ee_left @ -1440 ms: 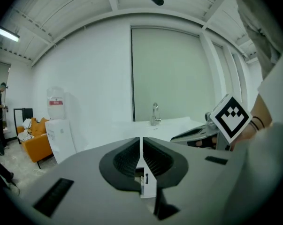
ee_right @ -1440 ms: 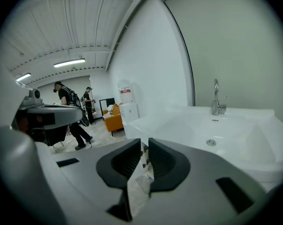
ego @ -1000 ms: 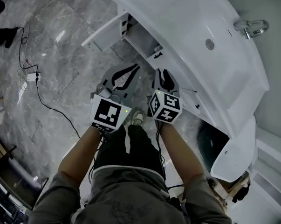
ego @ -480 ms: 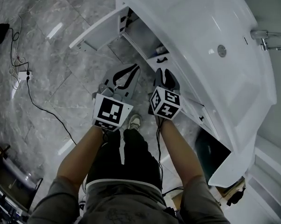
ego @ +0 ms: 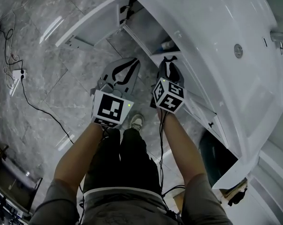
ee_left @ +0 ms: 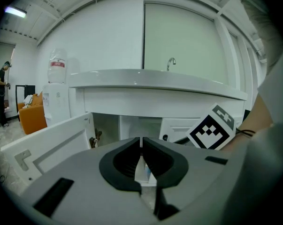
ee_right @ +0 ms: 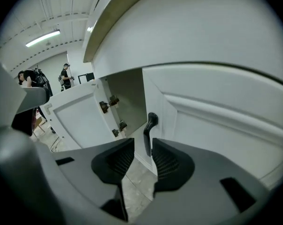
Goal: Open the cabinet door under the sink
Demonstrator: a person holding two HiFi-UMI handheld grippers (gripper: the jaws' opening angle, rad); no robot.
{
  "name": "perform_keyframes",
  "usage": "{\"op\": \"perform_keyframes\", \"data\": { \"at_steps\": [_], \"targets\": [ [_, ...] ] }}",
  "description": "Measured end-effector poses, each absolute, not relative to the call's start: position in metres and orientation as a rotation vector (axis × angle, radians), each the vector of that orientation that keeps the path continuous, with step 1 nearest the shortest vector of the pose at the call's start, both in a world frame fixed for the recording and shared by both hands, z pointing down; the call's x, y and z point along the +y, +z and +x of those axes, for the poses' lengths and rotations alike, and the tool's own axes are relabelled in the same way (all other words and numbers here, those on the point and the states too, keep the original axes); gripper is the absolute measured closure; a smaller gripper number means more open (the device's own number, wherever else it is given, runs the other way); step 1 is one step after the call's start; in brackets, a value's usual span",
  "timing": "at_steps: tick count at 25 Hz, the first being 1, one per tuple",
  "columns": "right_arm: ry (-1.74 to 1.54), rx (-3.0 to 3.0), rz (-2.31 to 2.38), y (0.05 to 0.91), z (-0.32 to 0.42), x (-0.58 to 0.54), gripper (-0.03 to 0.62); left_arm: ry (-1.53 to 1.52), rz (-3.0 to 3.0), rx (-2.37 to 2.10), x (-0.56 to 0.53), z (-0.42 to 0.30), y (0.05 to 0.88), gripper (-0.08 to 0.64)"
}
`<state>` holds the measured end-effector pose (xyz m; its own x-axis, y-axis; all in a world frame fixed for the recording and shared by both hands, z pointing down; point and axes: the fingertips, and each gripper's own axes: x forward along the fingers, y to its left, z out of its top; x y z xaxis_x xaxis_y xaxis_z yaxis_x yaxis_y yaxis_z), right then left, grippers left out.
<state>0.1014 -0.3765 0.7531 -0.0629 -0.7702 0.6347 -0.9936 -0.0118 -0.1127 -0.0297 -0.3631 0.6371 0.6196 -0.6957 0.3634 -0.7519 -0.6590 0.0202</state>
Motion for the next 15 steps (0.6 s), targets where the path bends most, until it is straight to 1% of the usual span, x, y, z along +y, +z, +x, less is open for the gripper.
{"op": "perform_keyframes", "data": {
  "at_steps": [9, 14, 15],
  "targets": [
    [0.749, -1.868, 1.849, 0.773, 0.099, -0.396, 0.470, 0.496, 2.638, -1.178, -0.365, -0.027, 0.674, 0.529],
    [0.748, -1.840, 1.897, 0.772, 0.107, -0.397, 0.529, 0.494, 2.627, -1.170, -0.365, -0.027, 0.679, 0.529],
    [0.749, -1.842, 1.898, 0.772, 0.107, -0.396, 0.529, 0.495, 2.625, -1.169, -0.365, -0.027, 0.680, 0.529]
  ]
}}
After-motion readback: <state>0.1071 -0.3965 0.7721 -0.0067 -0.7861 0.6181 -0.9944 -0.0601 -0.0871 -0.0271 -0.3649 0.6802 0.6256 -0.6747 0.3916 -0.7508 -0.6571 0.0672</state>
